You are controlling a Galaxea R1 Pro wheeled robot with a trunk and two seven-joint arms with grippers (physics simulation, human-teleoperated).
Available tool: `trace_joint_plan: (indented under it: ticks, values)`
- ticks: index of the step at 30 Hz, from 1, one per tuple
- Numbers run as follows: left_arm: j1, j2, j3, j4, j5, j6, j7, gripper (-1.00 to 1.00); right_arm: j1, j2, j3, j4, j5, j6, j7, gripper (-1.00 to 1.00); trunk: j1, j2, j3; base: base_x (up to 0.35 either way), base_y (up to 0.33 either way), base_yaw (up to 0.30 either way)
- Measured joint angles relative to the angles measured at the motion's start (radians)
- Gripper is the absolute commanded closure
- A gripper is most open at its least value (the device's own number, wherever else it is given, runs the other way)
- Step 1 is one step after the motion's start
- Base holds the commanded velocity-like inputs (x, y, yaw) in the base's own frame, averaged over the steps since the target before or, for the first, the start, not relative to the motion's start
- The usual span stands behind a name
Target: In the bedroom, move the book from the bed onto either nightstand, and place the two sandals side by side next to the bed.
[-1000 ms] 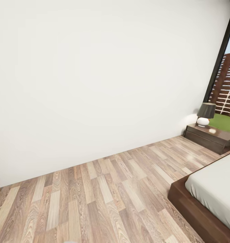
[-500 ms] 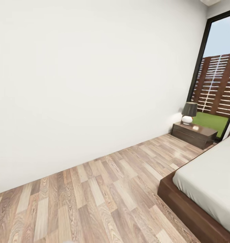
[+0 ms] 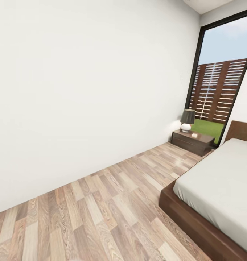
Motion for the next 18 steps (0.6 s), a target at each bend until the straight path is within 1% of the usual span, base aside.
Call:
trace_joint_plan:
  ticks: [18]
  values:
    - [0.000, 0.000, 0.000, 0.000, 0.000, 0.000, 0.000, -1.00, 0.000, 0.000, 0.000, 0.000, 0.000, 0.000, 0.000, -1.00, 0.000, 0.000, 0.011, 0.000, 0.000, -0.220]
